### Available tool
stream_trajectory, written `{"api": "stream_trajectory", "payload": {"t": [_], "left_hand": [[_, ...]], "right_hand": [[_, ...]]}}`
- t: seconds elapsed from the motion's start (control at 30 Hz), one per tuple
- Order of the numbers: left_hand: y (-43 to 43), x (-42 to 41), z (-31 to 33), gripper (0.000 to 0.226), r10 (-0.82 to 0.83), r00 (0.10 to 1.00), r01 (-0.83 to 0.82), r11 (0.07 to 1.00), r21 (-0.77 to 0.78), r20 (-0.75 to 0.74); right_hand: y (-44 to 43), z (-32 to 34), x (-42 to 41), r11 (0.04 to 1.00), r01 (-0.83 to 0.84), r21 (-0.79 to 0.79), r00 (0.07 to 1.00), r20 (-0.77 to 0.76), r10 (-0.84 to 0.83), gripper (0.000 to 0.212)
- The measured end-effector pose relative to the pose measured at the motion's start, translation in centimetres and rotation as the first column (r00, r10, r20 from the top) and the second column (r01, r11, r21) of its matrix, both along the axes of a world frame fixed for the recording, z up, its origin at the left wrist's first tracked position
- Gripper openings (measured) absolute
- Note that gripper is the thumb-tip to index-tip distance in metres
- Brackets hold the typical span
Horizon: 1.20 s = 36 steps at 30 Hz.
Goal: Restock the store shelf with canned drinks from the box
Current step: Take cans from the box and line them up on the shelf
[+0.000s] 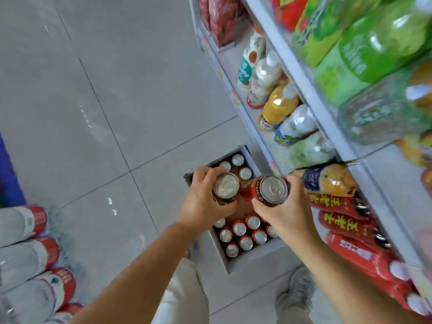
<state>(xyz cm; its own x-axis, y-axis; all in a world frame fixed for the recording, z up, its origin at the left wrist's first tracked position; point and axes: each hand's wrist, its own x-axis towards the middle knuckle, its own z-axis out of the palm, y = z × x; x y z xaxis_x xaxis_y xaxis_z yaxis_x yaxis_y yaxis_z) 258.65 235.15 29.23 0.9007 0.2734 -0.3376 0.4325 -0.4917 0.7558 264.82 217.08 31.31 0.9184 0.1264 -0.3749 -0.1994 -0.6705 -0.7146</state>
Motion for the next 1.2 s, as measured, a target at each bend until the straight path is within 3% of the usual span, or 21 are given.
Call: {"api": "stream_trajectory", "payload": {"t": [0.23, 0.5, 0.73, 0.9, 1.03, 1.2], "left_hand": [[-0.9, 2.2, 25.5, 0.068, -0.094, 0.967, 0.124, 0.986, -0.112, 0.238], [-7.6, 5.0, 44.9, 0.062, -0.252, 0.795, 0.414, 0.89, -0.189, 0.552], [-16.4, 5.6, 52.8, 0.059, -0.333, 0.647, 0.603, 0.774, -0.193, 0.686], [-22.1, 7.2, 55.9, 0.052, -0.319, 0.596, 0.661, 0.716, -0.225, 0.737], [-24.5, 8.9, 57.2, 0.054, -0.301, 0.578, 0.652, 0.73, -0.208, 0.758], [-25.5, 10.6, 58.4, 0.055, -0.332, 0.572, 0.665, 0.722, -0.188, 0.75]], "right_hand": [[-3.8, 25.9, -2.1, 0.972, 0.116, 0.203, 0.968, 0.196, -0.156, 0.059], [-10.0, 43.3, -5.8, 0.871, 0.251, 0.422, 0.839, 0.355, -0.413, 0.055], [-18.9, 51.8, -7.3, 0.744, 0.419, 0.52, 0.597, 0.46, -0.657, 0.06], [-24.3, 56.0, -6.2, 0.733, 0.472, 0.49, 0.416, 0.609, -0.675, 0.05], [-26.8, 58.0, -4.1, 0.739, 0.506, 0.445, 0.381, 0.653, -0.654, 0.051], [-29.0, 59.0, -1.5, 0.778, 0.549, 0.307, 0.464, 0.662, -0.589, 0.053]]}}
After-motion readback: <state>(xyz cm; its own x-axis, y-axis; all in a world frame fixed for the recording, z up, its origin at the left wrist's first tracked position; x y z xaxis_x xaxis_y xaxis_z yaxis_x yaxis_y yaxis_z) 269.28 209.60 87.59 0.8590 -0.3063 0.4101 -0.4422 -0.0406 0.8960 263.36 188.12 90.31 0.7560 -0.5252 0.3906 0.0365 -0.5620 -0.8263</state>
